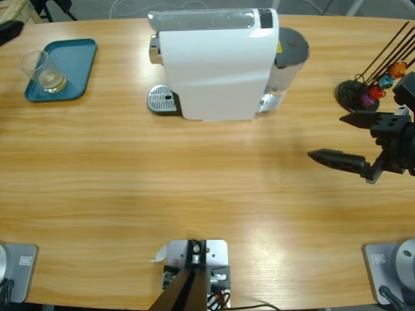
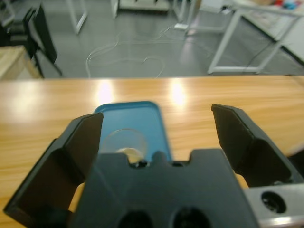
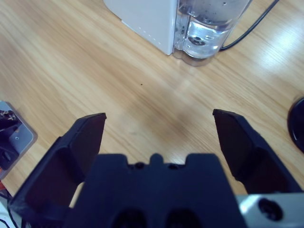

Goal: Pour coffee

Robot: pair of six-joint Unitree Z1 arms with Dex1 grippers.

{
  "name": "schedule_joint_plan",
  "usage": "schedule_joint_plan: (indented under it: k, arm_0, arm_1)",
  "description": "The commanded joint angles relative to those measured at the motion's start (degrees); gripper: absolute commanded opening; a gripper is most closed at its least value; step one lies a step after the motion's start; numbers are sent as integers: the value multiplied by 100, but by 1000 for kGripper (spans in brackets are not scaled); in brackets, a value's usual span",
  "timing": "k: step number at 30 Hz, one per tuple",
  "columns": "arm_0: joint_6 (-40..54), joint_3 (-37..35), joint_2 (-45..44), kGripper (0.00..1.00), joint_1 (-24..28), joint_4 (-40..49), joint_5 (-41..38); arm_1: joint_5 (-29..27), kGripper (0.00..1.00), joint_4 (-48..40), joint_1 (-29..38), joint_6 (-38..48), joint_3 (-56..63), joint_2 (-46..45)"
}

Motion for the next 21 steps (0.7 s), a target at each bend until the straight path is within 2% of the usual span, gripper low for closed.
schedule_joint_plan:
  k: [1, 4, 9, 15, 21]
  arm_0:
    - [298, -516, -2678, 954, -2047, 3290, -132]
    - [333, -505, -3028, 961, -2647, 3842, -143]
    - [340, -291, -3103, 968, -3109, 3918, -271]
    - [544, -261, -2968, 968, -3265, 4257, -167]
    - [430, -268, -2077, 959, -3392, 4117, -406]
  arm_1:
    - [-66, 1000, -18, 60, 6, 107, 40]
    - [-57, 1000, -7, 60, 6, 107, 52]
    - [-57, 1000, -4, 60, 6, 104, 103]
    - [-76, 1000, -4, 60, -3, 90, 151]
    - [-182, 1000, -13, 60, -12, 63, 181]
